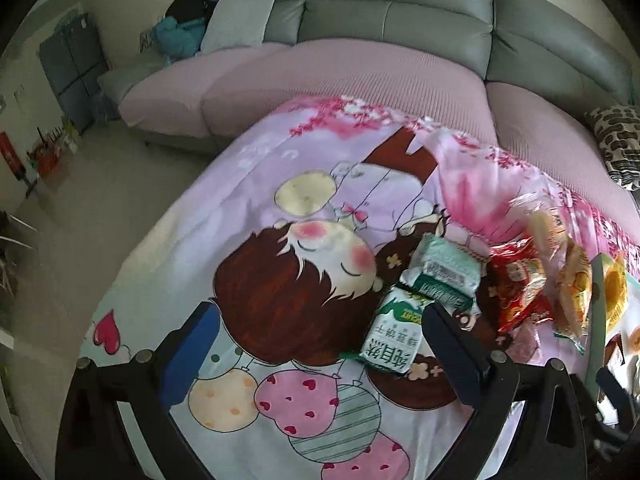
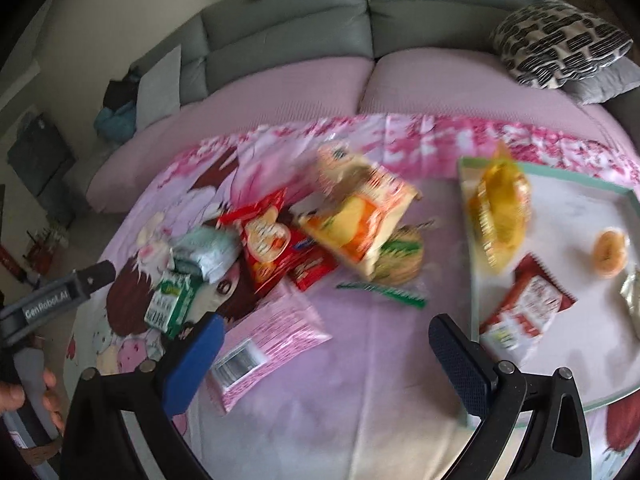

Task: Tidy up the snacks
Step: 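Move both open tools back toward the snack pile, then grasp the green-and-white biscuit box with the left tool while the right tool grasps the pink wrapped pastry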

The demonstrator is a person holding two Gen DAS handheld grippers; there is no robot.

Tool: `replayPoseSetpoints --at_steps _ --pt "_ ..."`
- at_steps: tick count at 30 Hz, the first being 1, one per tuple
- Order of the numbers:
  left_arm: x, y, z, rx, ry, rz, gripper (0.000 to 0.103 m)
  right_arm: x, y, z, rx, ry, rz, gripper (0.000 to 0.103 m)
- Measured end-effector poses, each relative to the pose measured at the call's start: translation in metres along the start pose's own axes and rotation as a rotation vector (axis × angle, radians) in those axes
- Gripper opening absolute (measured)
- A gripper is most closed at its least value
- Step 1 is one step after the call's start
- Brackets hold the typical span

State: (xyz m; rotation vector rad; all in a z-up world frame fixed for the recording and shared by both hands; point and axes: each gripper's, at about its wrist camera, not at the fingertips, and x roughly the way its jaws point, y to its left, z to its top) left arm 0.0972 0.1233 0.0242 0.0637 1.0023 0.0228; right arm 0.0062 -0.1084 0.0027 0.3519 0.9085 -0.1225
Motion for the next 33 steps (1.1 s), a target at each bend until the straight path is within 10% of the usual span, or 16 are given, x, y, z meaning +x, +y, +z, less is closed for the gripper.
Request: replayPoseSetpoints --at_steps 19,33 --pt "0.072 -0.037 -0.005 0.119 0.165 -0.139 0.101 0.061 0.033 -0.004 0.055 0.134 -0.068 0.103" --pt "0.079 -0.033 -0.008 0.12 0.198 -0.099 0.101 0.07 0.038 -0.009 0.023 0.17 -0.123 0.103"
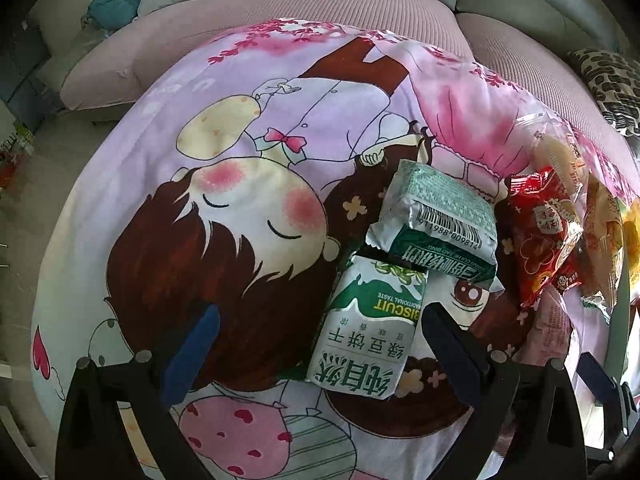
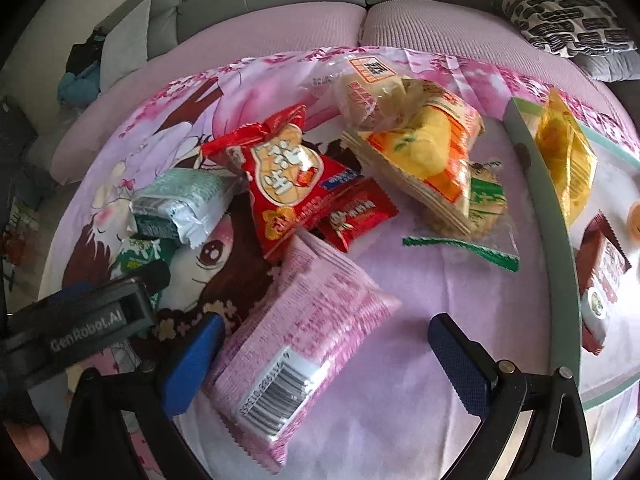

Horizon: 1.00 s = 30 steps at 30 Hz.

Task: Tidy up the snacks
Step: 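Grasp the green-and-white biscuit box with the left tool while the right tool grasps the pink wrapped pastry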

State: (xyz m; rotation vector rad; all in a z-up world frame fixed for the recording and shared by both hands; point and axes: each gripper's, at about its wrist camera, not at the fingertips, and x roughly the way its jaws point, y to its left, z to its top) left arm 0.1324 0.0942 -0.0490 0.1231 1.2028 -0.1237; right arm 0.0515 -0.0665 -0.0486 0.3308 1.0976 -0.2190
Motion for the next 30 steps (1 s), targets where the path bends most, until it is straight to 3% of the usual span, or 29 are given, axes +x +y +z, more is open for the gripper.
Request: replayPoseSetpoints --at_steps 11,15,17,21,23,25,30 --pt "0.003 -0.011 -0.002 0.022 0.009 0.0 0.101 -0.01 -0.03 -0.008 0.032 -0.001 -0.036 0.102" --pt "0.005 -0.013 -0.001 0.018 0.004 0.007 0.098 -0.011 -0.021 -0.007 -0.002 -0.008 -0.012 0.093" --pt "0.003 -0.011 0.0 0.004 -0.009 -0.01 0.078 -0.011 -0.016 -0.008 -0.017 -0.004 0.003 0.087" --pt "-0.003 -0.01 0.0 -0.003 -0.016 -0.036 0.062 -0.014 -0.011 -0.007 -0.033 -0.016 0.024 0.07" --pt "-0.005 -0.012 0.0 0.004 -0.017 -0.055 0.048 -0.016 -0.011 -0.006 -0.027 -0.022 0.04 0.06" --pt "-0.006 -0.015 -0.001 0.019 -0.017 -0.05 0.045 -0.018 -0.011 -0.006 -0.025 -0.023 0.058 0.049" --pt "-0.01 -0.017 -0.002 0.033 -0.024 -0.049 0.042 -0.021 -0.009 -0.008 -0.032 -0.028 0.075 0.043"
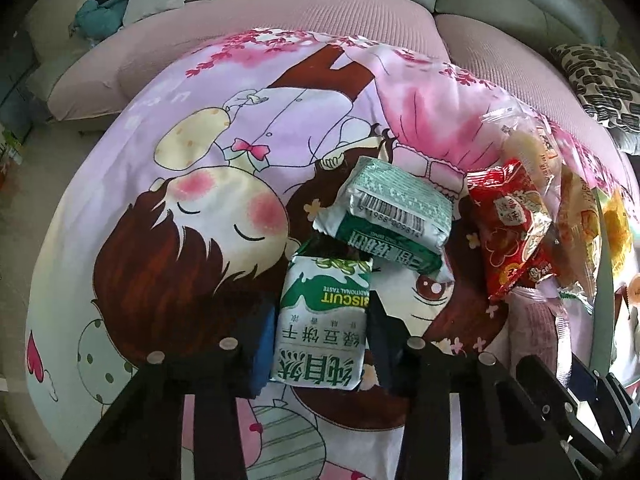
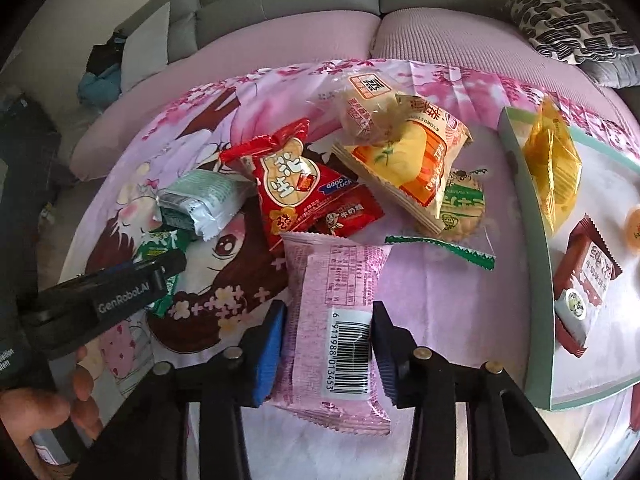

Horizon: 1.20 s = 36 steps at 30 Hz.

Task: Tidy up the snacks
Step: 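Grasp the green-and-white biscuit box with the left tool while the right tool grasps the pink wrapped pastry, then carry the biscuit box and pink pastry over the tray and open both tools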

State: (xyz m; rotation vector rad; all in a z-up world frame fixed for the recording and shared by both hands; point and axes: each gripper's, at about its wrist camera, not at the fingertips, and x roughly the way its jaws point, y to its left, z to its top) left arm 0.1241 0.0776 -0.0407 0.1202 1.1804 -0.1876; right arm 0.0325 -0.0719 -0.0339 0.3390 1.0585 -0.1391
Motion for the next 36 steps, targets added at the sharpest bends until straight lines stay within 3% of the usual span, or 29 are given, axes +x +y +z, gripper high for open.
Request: replayPoseSetpoints --at_steps 8,18,36 --pt "-0.023 -0.003 0.001 0.016 -0.056 -0.001 0.042 -0.014 0.001 0.002 0.003 -0.029 0.027 0.042" --pt "-0.072 -0.012 0.007 0.032 -0.196 0.002 0.042 -0.046 -0.007 0.01 0.026 -0.102 0.056 0.042" --pt "-0.111 -0.071 0.004 0.115 -0.314 -0.079 0.042 -0.091 -0.059 0.027 0.142 -0.206 0.024 0.042"
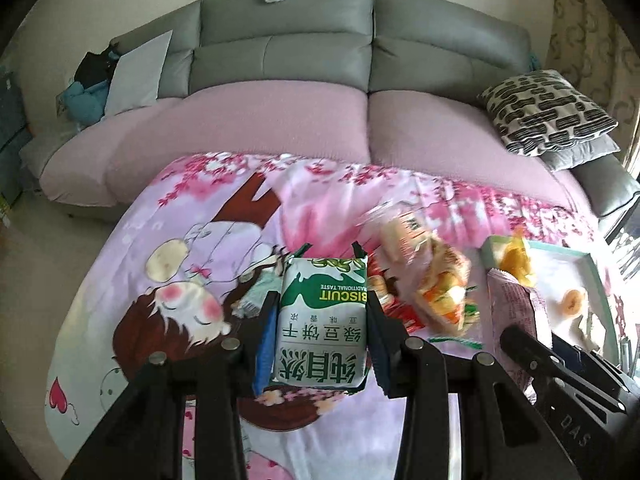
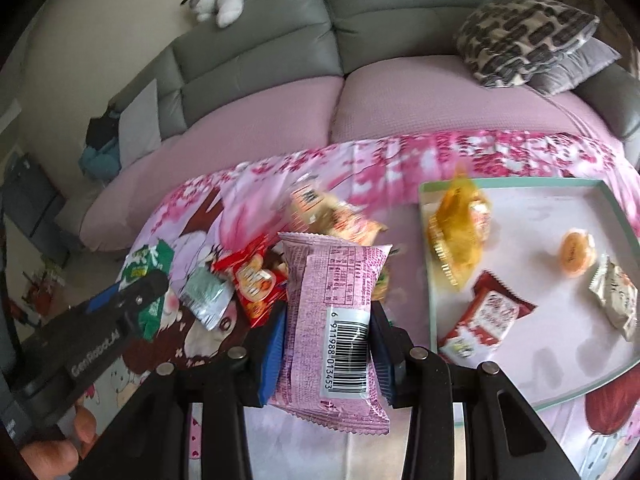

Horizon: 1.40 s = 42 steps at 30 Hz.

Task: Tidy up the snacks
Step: 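Carry the biscuit box and pink pastry over the tray and open both tools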

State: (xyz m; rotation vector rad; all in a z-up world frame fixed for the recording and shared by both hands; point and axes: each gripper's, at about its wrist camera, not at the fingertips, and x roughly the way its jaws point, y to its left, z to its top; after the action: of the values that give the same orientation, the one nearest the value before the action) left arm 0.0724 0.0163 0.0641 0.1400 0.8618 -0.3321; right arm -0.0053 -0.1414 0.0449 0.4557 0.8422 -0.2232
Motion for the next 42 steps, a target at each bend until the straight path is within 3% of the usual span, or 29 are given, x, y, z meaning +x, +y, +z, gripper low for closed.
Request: replayPoseSetpoints --at_steps 13,19,24,29,42 --pt "-0.001 -0.054 0.005 0.086 -0.013 -0.059 0.042 -0.021 -0.058 0.019 0.113 -0.048 -0.057 0.042" --pt "0.004 -0.09 0.008 0.148 -0.007 -0.11 0.042 -0.024 -0.088 0.027 0.124 -0.065 -0.141 0.042" --pt "0.007 -0.126 0.015 0.21 -0.01 -0.145 0.042 -0.032 -0.111 0.034 0.144 -0.106 -0.155 0.042" --pt "0.012 -0.16 0.023 0.255 -0.02 -0.184 0.042 -0.033 -0.135 0.037 0.173 -0.128 -0.261 0.042" --pt "0.038 -0.244 0.025 0.383 0.007 -0.287 0.042 -0.04 -0.195 0.045 0.177 -0.214 -0.393 0.042"
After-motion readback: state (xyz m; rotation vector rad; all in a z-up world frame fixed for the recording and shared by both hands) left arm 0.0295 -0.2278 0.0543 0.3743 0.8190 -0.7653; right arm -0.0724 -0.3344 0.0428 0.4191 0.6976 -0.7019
